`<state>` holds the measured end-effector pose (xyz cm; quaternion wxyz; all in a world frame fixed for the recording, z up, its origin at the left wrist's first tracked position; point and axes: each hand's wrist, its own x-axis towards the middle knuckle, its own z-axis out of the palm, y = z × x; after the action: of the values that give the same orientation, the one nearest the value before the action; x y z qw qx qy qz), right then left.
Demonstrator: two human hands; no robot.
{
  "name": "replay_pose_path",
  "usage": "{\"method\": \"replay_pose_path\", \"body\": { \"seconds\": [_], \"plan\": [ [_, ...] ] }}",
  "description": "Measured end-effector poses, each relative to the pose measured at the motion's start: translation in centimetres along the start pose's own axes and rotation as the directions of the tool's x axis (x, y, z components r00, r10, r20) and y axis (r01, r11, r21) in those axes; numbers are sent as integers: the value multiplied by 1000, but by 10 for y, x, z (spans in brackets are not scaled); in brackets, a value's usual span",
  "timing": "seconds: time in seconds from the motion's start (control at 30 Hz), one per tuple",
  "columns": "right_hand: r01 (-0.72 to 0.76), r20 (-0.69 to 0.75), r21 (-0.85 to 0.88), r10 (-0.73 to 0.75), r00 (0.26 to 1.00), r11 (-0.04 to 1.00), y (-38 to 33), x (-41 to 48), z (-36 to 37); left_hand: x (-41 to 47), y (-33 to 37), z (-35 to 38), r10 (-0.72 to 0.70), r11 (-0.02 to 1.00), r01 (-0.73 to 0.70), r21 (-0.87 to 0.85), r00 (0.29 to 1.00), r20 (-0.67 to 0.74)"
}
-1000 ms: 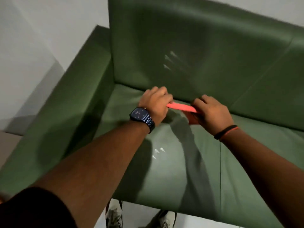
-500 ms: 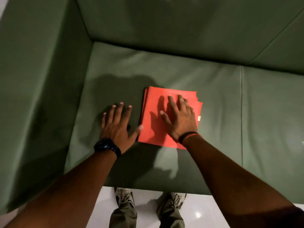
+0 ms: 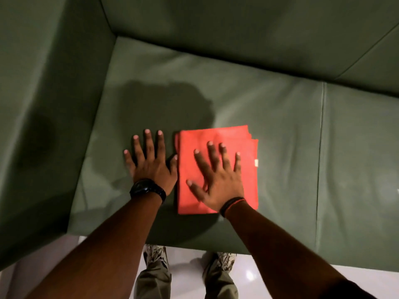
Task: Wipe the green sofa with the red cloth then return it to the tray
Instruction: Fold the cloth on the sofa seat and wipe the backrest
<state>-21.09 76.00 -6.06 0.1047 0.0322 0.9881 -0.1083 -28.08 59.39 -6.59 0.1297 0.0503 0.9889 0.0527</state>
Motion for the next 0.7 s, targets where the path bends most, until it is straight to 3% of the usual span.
{"method": "replay_pose_path", "body": {
  "seconds": [0.07, 0.23, 0.4, 0.57, 0.7],
  "plan": [
    [153, 21, -59, -152, 988, 986, 26, 0, -4, 0, 0, 1, 0, 1000, 0, -2, 1000, 0],
    [-252, -53, 32, 253, 966, 967, 11, 8, -4, 0, -1, 4, 25, 1000, -25, -16, 999, -37],
    [42, -18, -18, -43, 999, 999, 18, 6, -5, -1, -1, 5, 39, 999, -39, 1, 998, -50],
    [-181, -78, 21, 182, 980, 983, 4, 13, -2, -2, -2, 4, 39, 999, -40, -17, 998, -53],
    [35, -29, -8, -35, 999, 999, 5, 10, 0, -2, -4, 3, 45, 999, -46, -13, 998, -45]
  ]
}}
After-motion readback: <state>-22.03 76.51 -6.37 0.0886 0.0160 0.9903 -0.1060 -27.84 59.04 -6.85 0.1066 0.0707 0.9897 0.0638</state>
